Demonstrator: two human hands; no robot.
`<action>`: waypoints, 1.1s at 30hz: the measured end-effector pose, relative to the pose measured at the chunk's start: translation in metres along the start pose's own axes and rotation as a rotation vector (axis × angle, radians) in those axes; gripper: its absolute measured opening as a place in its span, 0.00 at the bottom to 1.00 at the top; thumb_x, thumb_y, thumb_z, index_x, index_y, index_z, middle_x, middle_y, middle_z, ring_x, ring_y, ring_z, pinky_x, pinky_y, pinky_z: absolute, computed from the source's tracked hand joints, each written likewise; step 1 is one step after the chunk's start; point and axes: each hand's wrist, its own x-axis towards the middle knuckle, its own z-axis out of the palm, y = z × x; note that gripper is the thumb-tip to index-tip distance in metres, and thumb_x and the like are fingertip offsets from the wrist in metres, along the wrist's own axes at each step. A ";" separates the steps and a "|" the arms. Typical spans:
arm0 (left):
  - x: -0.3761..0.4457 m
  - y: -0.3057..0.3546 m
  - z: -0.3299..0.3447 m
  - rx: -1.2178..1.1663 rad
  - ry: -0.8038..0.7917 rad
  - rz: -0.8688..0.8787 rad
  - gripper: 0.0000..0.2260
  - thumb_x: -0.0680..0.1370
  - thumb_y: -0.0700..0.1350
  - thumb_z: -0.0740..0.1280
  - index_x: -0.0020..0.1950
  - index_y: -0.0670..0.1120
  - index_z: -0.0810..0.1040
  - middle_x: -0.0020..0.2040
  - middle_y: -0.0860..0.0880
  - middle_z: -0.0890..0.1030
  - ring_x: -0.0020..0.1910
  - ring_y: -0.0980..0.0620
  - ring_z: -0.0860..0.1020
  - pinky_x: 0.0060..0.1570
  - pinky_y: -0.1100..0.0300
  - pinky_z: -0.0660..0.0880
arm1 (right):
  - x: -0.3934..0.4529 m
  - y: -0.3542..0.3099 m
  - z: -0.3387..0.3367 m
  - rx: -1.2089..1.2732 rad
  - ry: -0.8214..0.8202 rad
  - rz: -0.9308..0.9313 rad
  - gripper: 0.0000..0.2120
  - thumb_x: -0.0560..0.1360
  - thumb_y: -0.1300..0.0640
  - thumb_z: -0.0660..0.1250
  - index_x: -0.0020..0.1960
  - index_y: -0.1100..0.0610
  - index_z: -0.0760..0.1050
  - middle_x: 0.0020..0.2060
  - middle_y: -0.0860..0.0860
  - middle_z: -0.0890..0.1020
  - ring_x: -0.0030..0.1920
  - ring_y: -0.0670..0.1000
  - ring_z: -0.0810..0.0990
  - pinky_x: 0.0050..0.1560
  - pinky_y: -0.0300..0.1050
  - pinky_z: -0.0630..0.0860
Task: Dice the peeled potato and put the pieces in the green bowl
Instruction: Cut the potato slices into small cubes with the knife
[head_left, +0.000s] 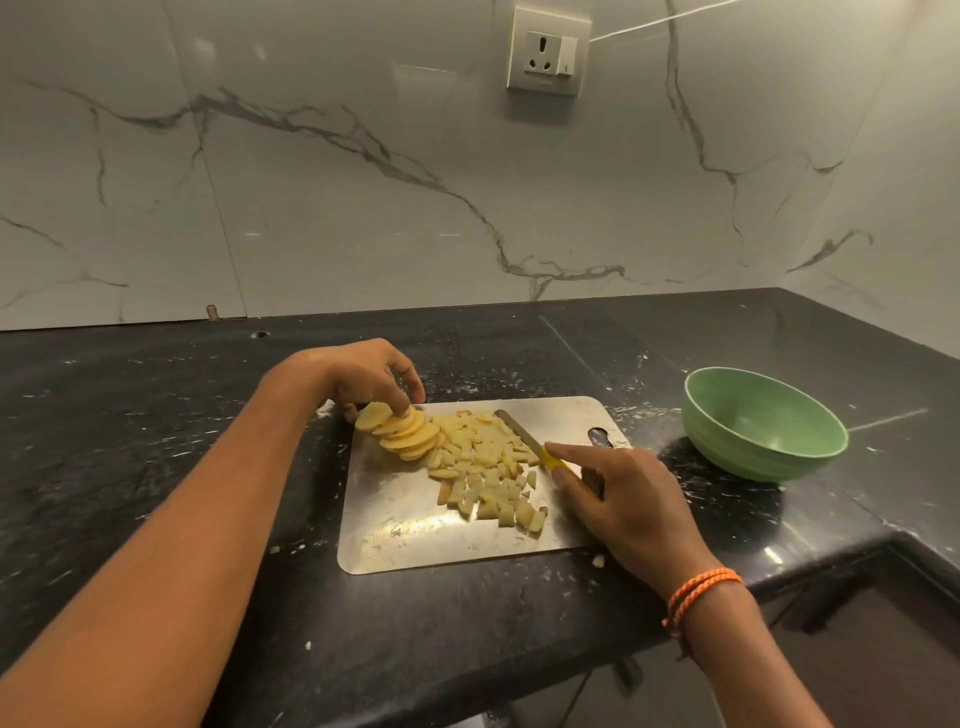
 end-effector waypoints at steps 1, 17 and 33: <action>-0.001 0.000 0.000 -0.002 0.006 0.002 0.10 0.79 0.38 0.74 0.59 0.49 0.84 0.51 0.48 0.78 0.49 0.47 0.78 0.44 0.53 0.81 | 0.000 -0.002 0.002 -0.015 -0.009 -0.016 0.16 0.80 0.45 0.66 0.68 0.42 0.77 0.27 0.38 0.70 0.30 0.42 0.68 0.34 0.40 0.66; -0.008 0.064 0.040 -0.287 0.173 0.391 0.09 0.80 0.43 0.75 0.60 0.47 0.86 0.49 0.52 0.87 0.46 0.57 0.85 0.45 0.64 0.81 | 0.004 0.007 0.000 0.218 0.308 0.119 0.10 0.78 0.53 0.72 0.59 0.50 0.84 0.23 0.41 0.70 0.25 0.45 0.64 0.29 0.41 0.63; 0.016 0.070 0.090 0.323 0.328 0.365 0.20 0.77 0.62 0.74 0.67 0.58 0.82 0.68 0.56 0.80 0.66 0.52 0.74 0.63 0.48 0.73 | 0.009 -0.006 0.002 -0.055 0.115 0.168 0.17 0.79 0.47 0.69 0.67 0.46 0.79 0.35 0.45 0.81 0.37 0.51 0.79 0.38 0.52 0.79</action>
